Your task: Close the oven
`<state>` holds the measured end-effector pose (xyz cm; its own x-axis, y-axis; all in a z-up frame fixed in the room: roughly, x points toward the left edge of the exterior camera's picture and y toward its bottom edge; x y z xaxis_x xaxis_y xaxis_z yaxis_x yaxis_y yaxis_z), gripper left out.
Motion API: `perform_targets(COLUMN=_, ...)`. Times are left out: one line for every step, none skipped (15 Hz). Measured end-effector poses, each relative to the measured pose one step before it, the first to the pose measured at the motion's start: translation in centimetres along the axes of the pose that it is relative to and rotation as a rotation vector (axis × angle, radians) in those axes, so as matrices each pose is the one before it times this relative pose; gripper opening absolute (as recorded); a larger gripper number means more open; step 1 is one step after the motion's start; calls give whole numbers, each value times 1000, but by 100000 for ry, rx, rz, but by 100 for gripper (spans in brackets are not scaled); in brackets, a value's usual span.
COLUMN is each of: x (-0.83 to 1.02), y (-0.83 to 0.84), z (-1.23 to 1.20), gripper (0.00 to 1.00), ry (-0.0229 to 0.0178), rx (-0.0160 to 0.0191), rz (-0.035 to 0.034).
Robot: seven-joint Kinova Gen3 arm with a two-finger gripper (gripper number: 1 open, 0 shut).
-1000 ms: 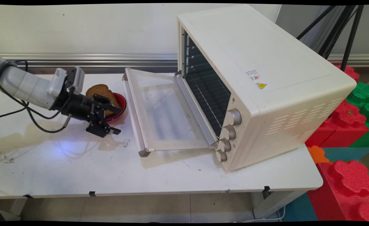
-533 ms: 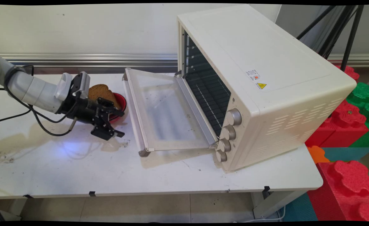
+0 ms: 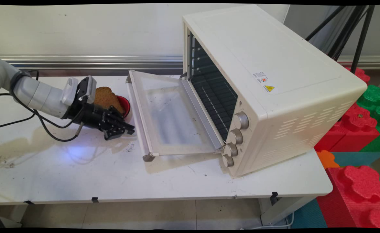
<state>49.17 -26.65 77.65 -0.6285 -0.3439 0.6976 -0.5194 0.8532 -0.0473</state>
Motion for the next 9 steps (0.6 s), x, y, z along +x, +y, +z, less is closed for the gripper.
perform_targets(x=0, y=-7, z=76, gripper=0, ry=134, rx=122, rz=-63)
perform_targets(x=2, y=-8, z=60, gripper=0, ry=119, rx=69, rz=-33)
perform_targets(x=7, y=-4, z=65, gripper=0, ry=121, rx=29, rz=-44)
perform_targets(x=8, y=-14, z=45, gripper=0, ry=135, rx=94, rz=-37)
perform_targets(x=8, y=-4, z=61, gripper=0, ry=182, rx=85, rz=-75)
perform_targets(x=17, y=-13, z=41, gripper=0, ry=173, rx=77, rz=-28)
perform_targets(x=36, y=-29, z=67, gripper=0, ry=264, rx=144, rz=-5)
perform_targets(x=26, y=-17, z=41, gripper=0, ry=227, rx=77, rz=0)
perform_targets(x=39, y=-23, z=53, gripper=0, ry=352, rx=98, rz=2)
